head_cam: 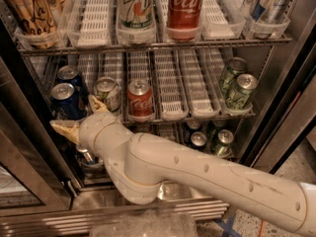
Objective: Pick pepsi can from middle shelf of fridge
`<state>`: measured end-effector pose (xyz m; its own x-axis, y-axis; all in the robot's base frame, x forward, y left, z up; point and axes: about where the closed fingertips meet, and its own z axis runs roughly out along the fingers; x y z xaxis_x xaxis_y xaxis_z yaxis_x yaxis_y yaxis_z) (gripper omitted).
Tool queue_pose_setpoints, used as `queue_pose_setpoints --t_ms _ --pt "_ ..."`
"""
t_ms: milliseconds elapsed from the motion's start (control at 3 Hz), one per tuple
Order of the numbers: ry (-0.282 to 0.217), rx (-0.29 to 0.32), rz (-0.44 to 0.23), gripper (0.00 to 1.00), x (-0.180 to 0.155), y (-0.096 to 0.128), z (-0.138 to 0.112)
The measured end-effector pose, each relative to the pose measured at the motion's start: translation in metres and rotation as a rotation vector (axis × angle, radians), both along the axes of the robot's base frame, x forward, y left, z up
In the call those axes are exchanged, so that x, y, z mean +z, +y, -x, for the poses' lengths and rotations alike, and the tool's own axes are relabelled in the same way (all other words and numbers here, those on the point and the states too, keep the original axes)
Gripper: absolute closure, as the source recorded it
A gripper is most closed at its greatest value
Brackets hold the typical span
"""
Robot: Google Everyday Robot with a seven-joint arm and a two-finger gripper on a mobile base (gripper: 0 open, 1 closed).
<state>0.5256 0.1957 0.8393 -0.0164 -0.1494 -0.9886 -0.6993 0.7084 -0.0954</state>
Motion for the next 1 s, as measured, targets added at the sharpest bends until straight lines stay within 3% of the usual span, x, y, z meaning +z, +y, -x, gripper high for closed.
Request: queue_pose_setpoints --t_ms 667,1000 --pt "0.005 0.004 -0.004 0.21 -0.002 0.023 -0.029" --pt "0.006 0.005 -0.007 0.37 -0.003 0.024 -0.033"
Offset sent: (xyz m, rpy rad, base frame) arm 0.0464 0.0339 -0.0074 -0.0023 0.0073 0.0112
